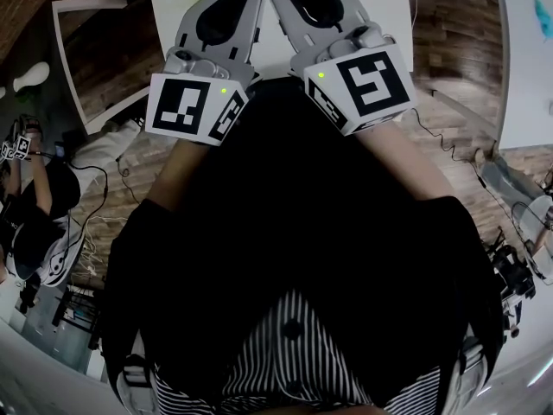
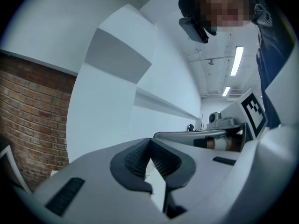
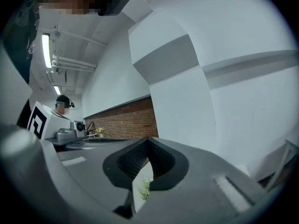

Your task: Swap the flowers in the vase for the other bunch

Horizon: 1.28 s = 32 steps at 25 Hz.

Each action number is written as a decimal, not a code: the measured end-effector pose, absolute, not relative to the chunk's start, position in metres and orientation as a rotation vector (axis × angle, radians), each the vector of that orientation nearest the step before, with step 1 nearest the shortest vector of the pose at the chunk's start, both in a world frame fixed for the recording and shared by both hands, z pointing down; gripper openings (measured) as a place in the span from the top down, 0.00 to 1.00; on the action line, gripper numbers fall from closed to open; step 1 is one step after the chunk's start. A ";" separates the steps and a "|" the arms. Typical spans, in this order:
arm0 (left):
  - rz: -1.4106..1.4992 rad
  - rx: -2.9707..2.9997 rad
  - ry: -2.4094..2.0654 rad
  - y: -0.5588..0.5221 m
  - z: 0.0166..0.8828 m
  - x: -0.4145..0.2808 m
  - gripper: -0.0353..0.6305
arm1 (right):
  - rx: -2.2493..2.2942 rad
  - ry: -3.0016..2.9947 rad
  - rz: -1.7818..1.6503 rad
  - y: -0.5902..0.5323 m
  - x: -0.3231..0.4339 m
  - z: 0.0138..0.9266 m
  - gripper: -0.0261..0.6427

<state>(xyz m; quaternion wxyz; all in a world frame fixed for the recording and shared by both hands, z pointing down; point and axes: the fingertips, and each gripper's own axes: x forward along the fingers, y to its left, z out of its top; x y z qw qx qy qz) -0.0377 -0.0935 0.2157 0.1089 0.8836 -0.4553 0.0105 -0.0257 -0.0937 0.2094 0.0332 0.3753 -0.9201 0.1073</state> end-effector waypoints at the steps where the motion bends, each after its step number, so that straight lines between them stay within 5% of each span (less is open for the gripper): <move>1: 0.017 2.598 -1.335 -0.095 0.214 -0.038 0.94 | 1.155 -2.831 0.326 -0.095 -0.026 0.209 0.96; 25: 0.019 2.553 -1.259 -0.124 0.240 -0.039 0.94 | 1.629 -2.537 0.464 -0.151 0.081 0.257 0.96; 32: 0.037 2.547 -1.239 -0.130 0.246 -0.037 0.94 | 1.598 -2.437 0.583 -0.158 0.094 0.305 0.89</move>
